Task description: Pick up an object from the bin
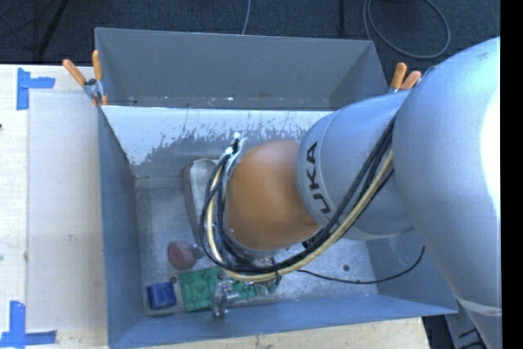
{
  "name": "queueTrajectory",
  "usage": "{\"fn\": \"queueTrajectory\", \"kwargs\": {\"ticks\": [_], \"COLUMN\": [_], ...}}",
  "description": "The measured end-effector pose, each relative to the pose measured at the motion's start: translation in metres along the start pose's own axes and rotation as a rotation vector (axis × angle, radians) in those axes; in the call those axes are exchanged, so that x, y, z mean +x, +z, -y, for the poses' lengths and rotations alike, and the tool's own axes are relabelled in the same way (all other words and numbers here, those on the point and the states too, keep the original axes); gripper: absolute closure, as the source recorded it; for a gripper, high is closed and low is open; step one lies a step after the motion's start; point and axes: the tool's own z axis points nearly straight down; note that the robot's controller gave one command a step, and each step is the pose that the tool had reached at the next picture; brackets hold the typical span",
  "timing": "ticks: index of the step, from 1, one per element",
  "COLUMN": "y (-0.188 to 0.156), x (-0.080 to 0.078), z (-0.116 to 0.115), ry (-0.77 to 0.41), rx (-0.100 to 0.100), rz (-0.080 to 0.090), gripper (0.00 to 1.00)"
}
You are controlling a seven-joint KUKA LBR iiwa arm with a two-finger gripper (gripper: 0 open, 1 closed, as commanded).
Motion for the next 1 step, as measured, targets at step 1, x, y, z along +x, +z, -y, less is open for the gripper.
{"fn": "queueTrajectory", "kwargs": {"ticks": [1], "y": [0.0019], "x": [0.0046], "z": [0.0354], "ry": [0.281], "rx": [0.004], "rz": [-0.005], "gripper": [0.0]}}
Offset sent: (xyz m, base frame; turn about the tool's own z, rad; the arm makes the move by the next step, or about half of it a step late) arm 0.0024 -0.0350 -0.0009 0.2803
